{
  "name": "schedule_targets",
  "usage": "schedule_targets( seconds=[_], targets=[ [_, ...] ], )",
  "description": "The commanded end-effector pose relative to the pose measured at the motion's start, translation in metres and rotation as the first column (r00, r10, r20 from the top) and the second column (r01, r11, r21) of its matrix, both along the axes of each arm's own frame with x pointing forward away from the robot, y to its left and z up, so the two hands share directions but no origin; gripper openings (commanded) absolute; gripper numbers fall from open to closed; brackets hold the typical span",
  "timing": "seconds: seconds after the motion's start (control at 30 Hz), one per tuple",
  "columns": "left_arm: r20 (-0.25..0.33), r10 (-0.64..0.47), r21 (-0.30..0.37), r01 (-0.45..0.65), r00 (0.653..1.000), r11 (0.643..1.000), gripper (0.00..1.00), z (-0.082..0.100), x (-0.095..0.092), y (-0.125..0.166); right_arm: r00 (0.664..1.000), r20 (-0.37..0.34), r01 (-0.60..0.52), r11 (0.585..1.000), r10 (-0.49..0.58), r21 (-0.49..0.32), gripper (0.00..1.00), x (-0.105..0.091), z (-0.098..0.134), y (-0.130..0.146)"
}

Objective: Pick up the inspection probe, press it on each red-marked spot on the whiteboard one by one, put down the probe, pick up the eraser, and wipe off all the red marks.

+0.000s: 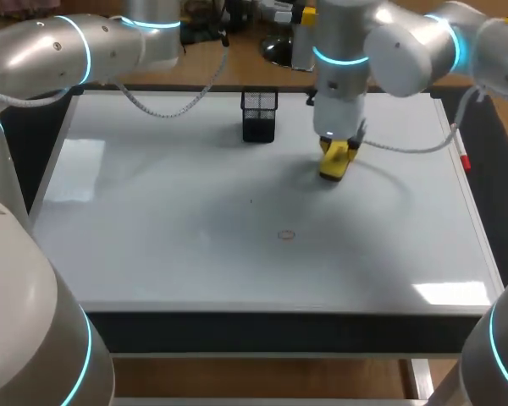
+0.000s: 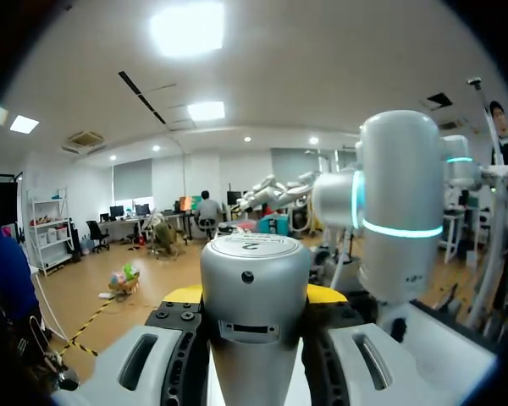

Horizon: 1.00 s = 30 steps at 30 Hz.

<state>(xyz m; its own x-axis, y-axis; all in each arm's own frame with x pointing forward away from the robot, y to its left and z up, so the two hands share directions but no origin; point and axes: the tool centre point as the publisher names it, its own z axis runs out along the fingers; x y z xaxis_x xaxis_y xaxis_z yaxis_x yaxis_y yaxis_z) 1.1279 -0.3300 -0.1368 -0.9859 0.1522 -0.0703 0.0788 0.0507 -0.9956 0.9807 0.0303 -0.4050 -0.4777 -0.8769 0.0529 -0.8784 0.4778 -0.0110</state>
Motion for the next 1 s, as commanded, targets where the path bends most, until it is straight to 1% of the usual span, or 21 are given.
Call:
schedule_targets(
  seconds=[0.03,0.07,0.23,0.5,0.67,1.0],
  targets=[
    [-0.001,-0.003,0.001,0.003,1.000,1.000,0.00,0.001,0.001,0.000,0.999,0.019,0.050,0.998,-0.051,0.032,0.00,-0.008,0.009,-0.034],
    [-0.001,-0.003,0.001,0.003,1.000,1.000,0.00,0.001,0.001,0.000,0.997,0.018,0.072,0.997,-0.073,0.040,0.00,-0.009,0.011,-0.040],
    [-0.001,-0.003,0.001,0.003,1.000,1.000,0.00,0.001,0.001,0.000,0.986,0.022,0.167,0.986,-0.168,0.030,0.00,-0.014,0.011,-0.073],
    [-0.001,-0.003,0.001,0.003,1.000,1.000,0.00,0.001,0.001,0.000,0.950,0.009,0.312,0.950,-0.312,0.022,0.00,-0.031,0.006,-0.122],
    [-0.001,-0.003,0.001,0.003,1.000,1.000,0.00,0.001,0.001,0.000,0.935,0.001,0.353,0.935,-0.354,0.023,0.00,-0.038,0.003,-0.137],
    [-0.001,-0.003,0.001,0.003,1.000,1.000,0.00,0.001,0.001,0.000,0.916,0.006,0.400,0.916,-0.401,0.024,0.00,-0.045,0.003,-0.148]
  ],
)
